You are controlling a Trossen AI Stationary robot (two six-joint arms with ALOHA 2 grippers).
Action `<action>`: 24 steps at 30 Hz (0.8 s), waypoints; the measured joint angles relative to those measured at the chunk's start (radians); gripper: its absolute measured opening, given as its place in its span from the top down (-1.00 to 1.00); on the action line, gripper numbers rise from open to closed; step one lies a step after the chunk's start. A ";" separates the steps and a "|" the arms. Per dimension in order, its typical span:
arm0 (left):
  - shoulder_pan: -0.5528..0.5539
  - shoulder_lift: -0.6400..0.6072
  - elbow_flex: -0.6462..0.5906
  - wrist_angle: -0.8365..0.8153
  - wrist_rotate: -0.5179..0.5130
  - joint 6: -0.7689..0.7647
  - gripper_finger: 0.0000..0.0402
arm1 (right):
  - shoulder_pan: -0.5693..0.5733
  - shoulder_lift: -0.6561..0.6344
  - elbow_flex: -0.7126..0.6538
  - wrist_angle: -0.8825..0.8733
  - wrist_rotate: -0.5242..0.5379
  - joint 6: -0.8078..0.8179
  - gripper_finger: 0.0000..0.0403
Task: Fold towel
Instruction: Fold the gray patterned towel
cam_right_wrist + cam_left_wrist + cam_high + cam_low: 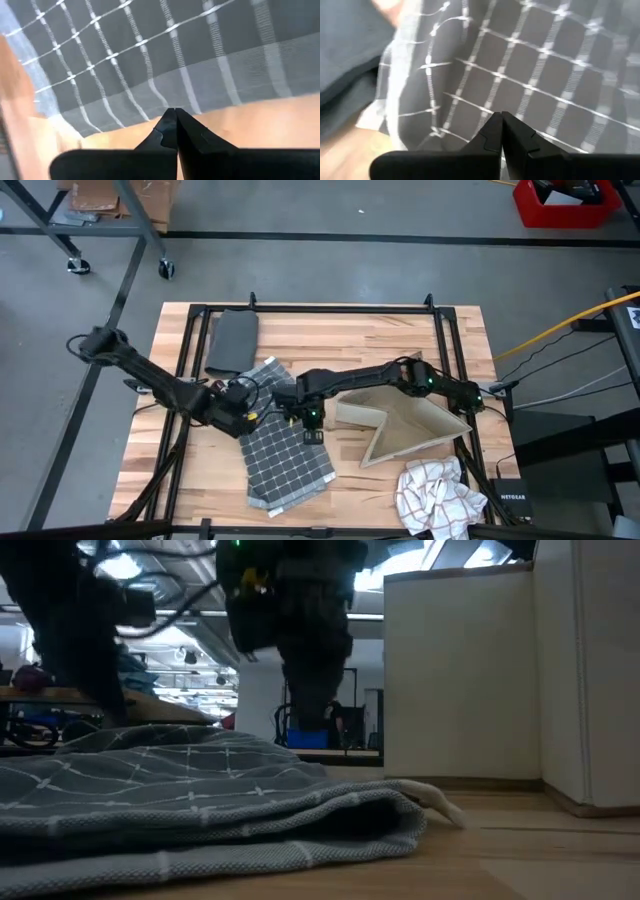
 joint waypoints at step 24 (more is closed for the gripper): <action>-0.100 -0.046 -0.033 0.280 0.164 0.462 1.00 | -0.232 0.035 0.107 0.336 0.017 -0.107 1.00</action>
